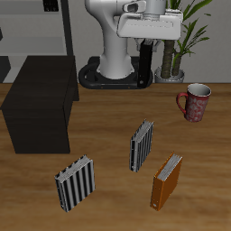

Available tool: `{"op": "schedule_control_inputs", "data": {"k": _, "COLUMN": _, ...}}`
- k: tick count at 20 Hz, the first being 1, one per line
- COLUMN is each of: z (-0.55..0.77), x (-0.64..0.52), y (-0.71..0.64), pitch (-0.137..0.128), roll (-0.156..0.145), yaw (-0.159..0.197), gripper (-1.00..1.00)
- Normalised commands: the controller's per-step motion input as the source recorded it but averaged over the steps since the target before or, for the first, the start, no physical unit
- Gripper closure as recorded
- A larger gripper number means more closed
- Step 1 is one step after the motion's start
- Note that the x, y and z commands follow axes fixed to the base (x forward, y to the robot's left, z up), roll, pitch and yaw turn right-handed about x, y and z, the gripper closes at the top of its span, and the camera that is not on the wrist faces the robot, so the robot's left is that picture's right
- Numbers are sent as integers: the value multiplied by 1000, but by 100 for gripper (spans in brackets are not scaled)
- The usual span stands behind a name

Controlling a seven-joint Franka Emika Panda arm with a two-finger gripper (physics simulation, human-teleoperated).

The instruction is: Place the black book flat on top of the shelf

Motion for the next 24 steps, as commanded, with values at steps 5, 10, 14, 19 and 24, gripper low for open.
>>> {"op": "schedule_control_inputs", "data": {"k": 5, "z": 310, "x": -61, "y": -521, "pitch": -36, "roll": -158, "yaw": 68, "gripper": 100}}
{"op": "schedule_control_inputs", "data": {"k": 10, "z": 292, "x": -41, "y": -436, "pitch": -45, "roll": -178, "yaw": 31, "gripper": 100}}
{"op": "schedule_control_inputs", "data": {"k": 14, "z": 259, "x": 3, "y": -424, "pitch": -56, "roll": -184, "yaw": 41, "gripper": 100}}
{"op": "schedule_control_inputs", "data": {"k": 19, "z": 97, "x": 87, "y": -354, "pitch": -18, "roll": -162, "yaw": 34, "gripper": 100}}
{"op": "schedule_control_inputs", "data": {"k": 24, "z": 60, "x": 90, "y": -325, "pitch": -22, "roll": -155, "yaw": 49, "gripper": 100}}
